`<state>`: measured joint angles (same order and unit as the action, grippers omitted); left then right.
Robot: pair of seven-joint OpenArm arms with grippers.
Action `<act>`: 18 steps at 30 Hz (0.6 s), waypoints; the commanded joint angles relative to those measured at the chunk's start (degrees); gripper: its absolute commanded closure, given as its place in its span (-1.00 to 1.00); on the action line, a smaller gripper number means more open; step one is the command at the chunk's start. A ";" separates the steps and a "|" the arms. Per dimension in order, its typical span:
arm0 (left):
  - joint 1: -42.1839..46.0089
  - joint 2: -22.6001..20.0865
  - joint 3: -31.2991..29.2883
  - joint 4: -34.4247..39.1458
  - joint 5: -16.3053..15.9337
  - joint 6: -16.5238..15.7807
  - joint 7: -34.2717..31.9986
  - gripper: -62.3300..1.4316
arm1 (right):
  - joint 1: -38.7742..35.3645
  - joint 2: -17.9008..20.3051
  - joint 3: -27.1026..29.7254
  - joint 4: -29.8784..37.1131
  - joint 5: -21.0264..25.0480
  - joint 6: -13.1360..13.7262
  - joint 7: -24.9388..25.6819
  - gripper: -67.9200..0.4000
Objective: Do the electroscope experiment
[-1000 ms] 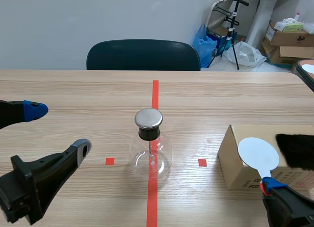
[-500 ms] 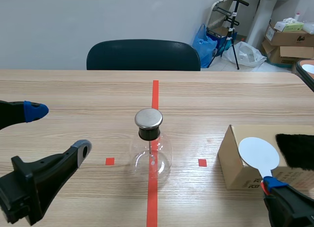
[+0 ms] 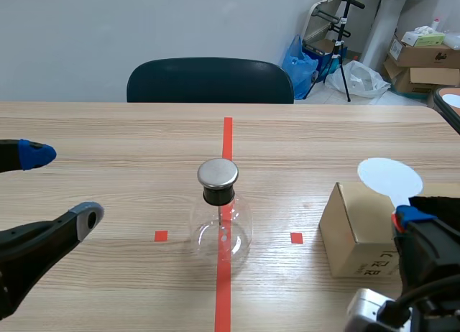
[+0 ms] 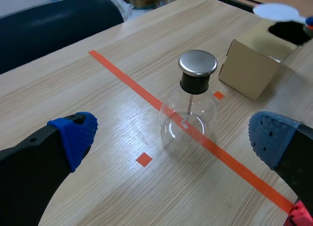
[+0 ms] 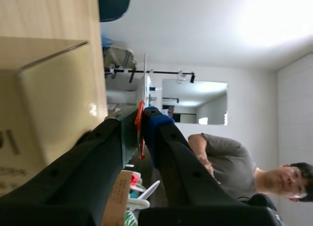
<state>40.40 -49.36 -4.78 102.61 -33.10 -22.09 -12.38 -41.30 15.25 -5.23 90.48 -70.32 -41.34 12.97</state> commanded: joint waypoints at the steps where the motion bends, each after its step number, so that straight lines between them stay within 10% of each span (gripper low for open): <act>1: -1.46 -2.01 1.57 -1.44 -2.36 -0.13 -0.31 -1.00 | 0.55 0.63 0.22 1.77 -0.07 -1.09 -0.66 0.96; 9: -10.25 -9.03 11.50 -15.37 -6.73 -4.52 -6.80 -1.00 | 6.88 0.66 -6.32 2.80 -3.78 -0.22 -10.51 0.96; 18: -22.18 -9.64 24.59 -26.34 1.51 -12.96 -16.94 -1.00 | 13.03 0.61 -15.19 2.56 -6.93 5.09 -19.98 0.96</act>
<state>18.94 -59.20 19.57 74.52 -31.51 -34.54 -28.05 -28.99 15.27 -20.69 92.79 -76.90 -35.55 -6.70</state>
